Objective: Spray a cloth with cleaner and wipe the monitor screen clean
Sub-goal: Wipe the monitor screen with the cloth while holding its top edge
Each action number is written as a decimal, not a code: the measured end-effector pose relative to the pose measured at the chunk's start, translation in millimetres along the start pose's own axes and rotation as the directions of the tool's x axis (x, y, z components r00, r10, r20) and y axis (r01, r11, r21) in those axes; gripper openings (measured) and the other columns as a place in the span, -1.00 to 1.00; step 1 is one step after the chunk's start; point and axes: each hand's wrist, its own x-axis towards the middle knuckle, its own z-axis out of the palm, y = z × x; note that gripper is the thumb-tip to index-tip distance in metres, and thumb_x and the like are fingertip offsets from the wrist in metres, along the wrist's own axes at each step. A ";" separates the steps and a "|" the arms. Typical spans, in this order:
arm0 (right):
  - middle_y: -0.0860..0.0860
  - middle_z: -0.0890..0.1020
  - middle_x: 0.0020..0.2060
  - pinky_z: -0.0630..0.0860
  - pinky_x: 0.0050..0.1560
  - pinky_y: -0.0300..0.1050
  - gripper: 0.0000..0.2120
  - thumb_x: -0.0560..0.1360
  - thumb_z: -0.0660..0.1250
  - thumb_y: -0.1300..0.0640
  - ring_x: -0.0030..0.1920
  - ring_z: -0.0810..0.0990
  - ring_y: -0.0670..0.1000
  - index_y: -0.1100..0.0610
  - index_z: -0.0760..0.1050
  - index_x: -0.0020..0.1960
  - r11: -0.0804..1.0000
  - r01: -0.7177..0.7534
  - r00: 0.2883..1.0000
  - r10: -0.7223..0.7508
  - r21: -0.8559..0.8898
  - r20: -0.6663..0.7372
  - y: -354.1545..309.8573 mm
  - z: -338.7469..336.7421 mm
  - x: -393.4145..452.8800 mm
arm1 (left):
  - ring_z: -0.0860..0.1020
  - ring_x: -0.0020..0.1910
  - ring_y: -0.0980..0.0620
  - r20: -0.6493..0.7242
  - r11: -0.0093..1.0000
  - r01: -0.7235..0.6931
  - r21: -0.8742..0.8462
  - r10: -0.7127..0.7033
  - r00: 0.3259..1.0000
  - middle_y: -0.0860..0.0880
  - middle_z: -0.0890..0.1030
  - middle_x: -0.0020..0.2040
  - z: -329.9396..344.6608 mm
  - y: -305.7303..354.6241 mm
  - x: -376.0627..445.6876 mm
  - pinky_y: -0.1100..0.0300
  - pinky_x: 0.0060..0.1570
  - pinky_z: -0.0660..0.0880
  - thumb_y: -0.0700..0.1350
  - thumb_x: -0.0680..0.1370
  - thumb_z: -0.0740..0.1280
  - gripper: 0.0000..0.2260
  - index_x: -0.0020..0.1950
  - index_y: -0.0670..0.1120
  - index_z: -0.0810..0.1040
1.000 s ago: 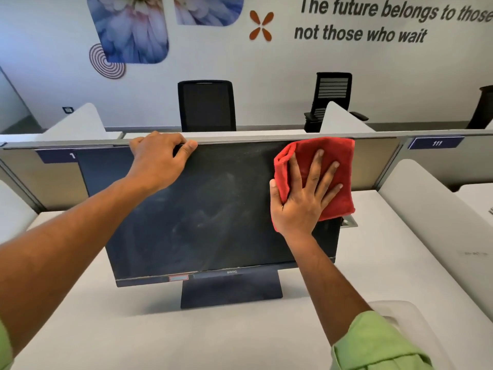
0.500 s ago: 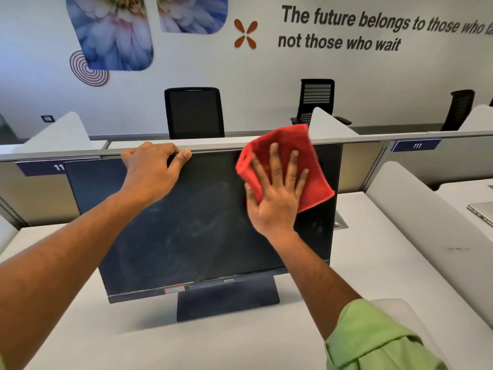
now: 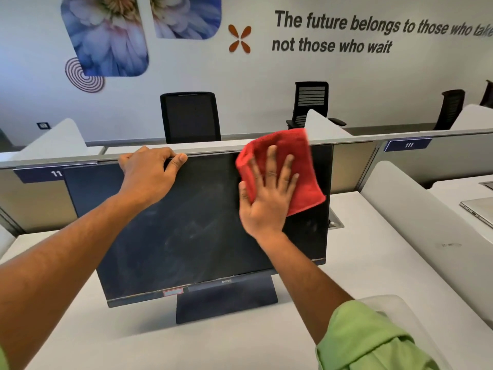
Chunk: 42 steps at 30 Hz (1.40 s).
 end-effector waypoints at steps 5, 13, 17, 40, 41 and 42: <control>0.03 0.12 0.70 -0.01 0.62 0.42 -0.43 0.70 0.17 -0.21 0.70 -0.05 0.26 -0.14 0.18 0.68 0.974 0.219 0.975 -0.216 -0.052 0.051 7.4 0.1 -2.0 | 0.49 0.02 -0.07 0.007 1.000 -0.002 -0.007 0.002 1.000 0.00 0.59 -0.18 -1.7 -0.6 -0.6 -0.12 0.21 0.20 0.28 0.60 0.05 -0.53 0.04 0.02 0.63; 0.06 0.09 0.71 -0.02 0.64 0.39 -0.34 0.72 -0.02 -0.21 0.70 -0.03 0.25 -0.27 -0.39 0.64 0.967 -0.248 0.953 0.254 0.058 -0.163 73.0 -15.0 41.8 | 0.43 -0.02 -0.03 0.002 1.000 -0.008 -0.001 0.008 1.000 0.01 0.55 -0.23 -0.6 6.1 1.3 -0.13 0.21 0.20 0.24 0.64 0.10 -0.57 0.05 0.00 0.64; 0.05 0.08 0.71 -0.04 0.66 0.33 -0.35 0.72 -0.06 -0.23 0.70 -0.01 0.24 -0.30 -0.45 0.61 0.946 -0.299 0.929 0.319 0.127 -0.187 68.6 -15.5 33.3 | 0.45 0.00 -0.06 0.002 1.000 -0.007 -0.010 0.007 1.000 -0.01 0.56 -0.20 0.2 5.3 0.8 -0.15 0.20 0.22 0.24 0.63 0.10 -0.56 0.07 -0.02 0.64; 0.05 0.02 0.72 -0.09 0.68 0.14 -0.24 0.67 -0.08 -0.36 0.71 0.02 0.16 0.00 -0.11 0.73 0.448 -0.853 0.468 0.884 0.267 0.013 74.9 30.8 -122.9 | 0.38 -0.06 -0.04 -0.034 0.998 -0.055 -0.020 0.054 0.998 0.00 0.48 -0.25 -1.8 10.5 -2.6 -0.15 0.10 0.26 0.19 0.65 0.13 -0.58 0.08 -0.08 0.64; 0.04 0.00 0.72 -0.11 0.68 0.14 -0.22 0.65 -0.11 -0.38 0.71 0.00 0.16 0.00 -0.12 0.73 0.395 -0.877 0.419 0.907 0.273 0.033 75.2 32.5 -124.1 | 0.38 -0.07 -0.05 -0.034 0.998 -0.056 -0.020 0.056 0.998 0.00 0.47 -0.26 -1.9 10.6 -2.6 -0.16 0.10 0.26 0.19 0.65 0.13 -0.58 0.08 -0.08 0.64; 0.04 -0.02 0.72 -0.13 0.68 0.13 -0.20 0.64 -0.12 -0.39 0.71 -0.02 0.16 0.01 -0.13 0.73 0.351 -0.893 0.379 0.924 0.281 0.051 74.9 33.8 -124.6 | 0.39 -0.07 -0.05 -0.033 0.998 -0.056 -0.019 0.056 0.998 0.00 0.47 -0.26 -2.0 10.3 -2.7 -0.16 0.10 0.27 0.20 0.65 0.13 -0.57 0.07 -0.08 0.64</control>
